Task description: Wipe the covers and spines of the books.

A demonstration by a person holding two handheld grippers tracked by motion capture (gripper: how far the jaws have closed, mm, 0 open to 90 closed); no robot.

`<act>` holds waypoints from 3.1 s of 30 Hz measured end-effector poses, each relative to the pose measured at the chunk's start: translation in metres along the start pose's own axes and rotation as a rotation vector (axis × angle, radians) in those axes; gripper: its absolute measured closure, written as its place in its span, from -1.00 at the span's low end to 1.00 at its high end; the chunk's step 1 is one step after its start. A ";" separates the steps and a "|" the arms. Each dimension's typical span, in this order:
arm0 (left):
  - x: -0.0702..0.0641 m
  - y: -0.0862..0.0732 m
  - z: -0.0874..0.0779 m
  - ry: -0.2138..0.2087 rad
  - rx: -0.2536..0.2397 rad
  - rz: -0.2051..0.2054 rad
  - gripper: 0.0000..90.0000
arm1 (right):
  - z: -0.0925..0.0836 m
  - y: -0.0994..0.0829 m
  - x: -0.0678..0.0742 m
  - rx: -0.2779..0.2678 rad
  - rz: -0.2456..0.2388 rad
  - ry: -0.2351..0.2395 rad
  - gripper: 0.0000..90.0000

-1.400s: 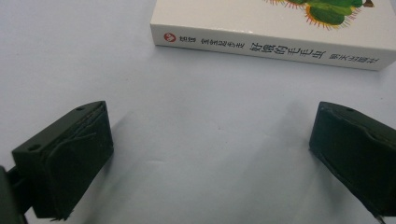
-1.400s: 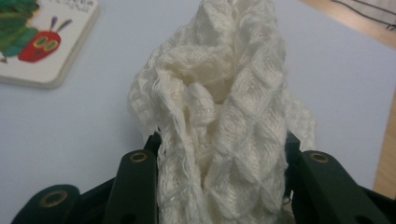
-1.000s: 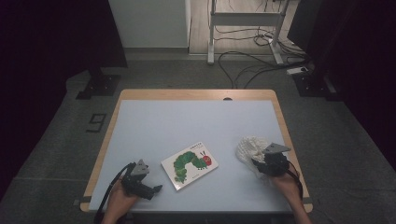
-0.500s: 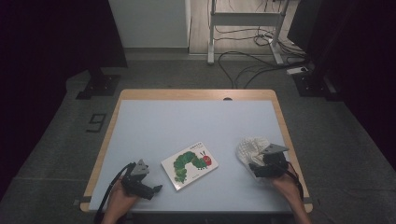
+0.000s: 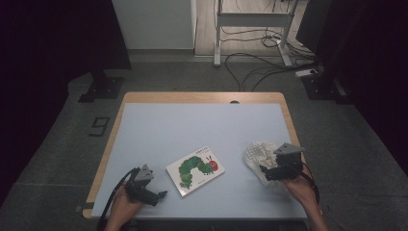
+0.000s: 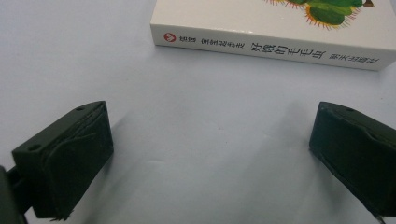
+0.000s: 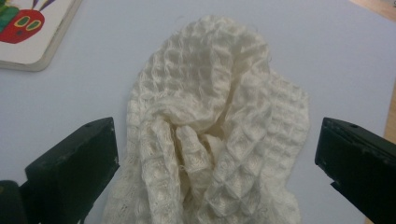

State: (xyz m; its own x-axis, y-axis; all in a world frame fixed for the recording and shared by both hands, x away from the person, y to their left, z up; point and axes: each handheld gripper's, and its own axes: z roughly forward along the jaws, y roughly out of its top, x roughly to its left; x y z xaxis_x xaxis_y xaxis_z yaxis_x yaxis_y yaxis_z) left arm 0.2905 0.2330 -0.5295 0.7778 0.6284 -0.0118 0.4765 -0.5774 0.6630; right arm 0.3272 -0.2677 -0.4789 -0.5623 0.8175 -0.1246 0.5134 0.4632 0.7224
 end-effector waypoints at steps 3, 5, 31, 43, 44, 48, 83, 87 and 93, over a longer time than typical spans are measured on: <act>0.000 0.000 0.000 0.000 0.000 0.000 -1.00 | -0.004 0.005 0.001 -0.006 -0.014 0.001 -1.00; 0.000 0.000 0.000 0.000 0.000 0.000 -1.00 | -0.005 0.007 0.002 -0.011 -0.017 0.005 -1.00; -0.014 0.018 0.015 -0.039 0.007 0.066 -1.00 | 0.019 0.055 0.047 -0.041 -0.128 0.137 -0.98; -0.020 0.027 0.024 -0.063 0.009 0.095 -1.00 | 0.044 0.069 0.069 -0.024 -0.159 0.206 -0.98; -0.020 0.028 0.024 -0.065 0.010 0.098 -1.00 | 0.045 0.069 0.070 -0.023 -0.160 0.210 -0.98; -0.021 0.028 0.025 -0.065 0.009 0.100 -1.00 | 0.052 0.071 0.075 -0.017 -0.167 0.233 -0.98; -0.027 0.032 0.029 -0.066 0.010 0.084 -1.00 | 0.133 0.076 0.104 0.039 -0.067 0.456 -1.00; -0.027 0.032 0.029 -0.066 0.010 0.084 -1.00 | 0.139 0.081 0.105 0.039 -0.059 0.466 -1.00; -0.027 0.032 0.029 -0.067 0.009 0.084 -1.00 | 0.142 0.086 0.111 0.037 -0.056 0.494 -1.00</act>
State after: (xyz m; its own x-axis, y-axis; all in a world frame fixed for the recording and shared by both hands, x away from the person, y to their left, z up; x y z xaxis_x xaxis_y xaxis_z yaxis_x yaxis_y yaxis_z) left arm 0.2970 0.1825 -0.5294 0.8406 0.5416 -0.0067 0.4119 -0.6313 0.6571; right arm 0.4012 -0.0887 -0.5276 -0.8251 0.5352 0.1811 0.4911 0.5210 0.6981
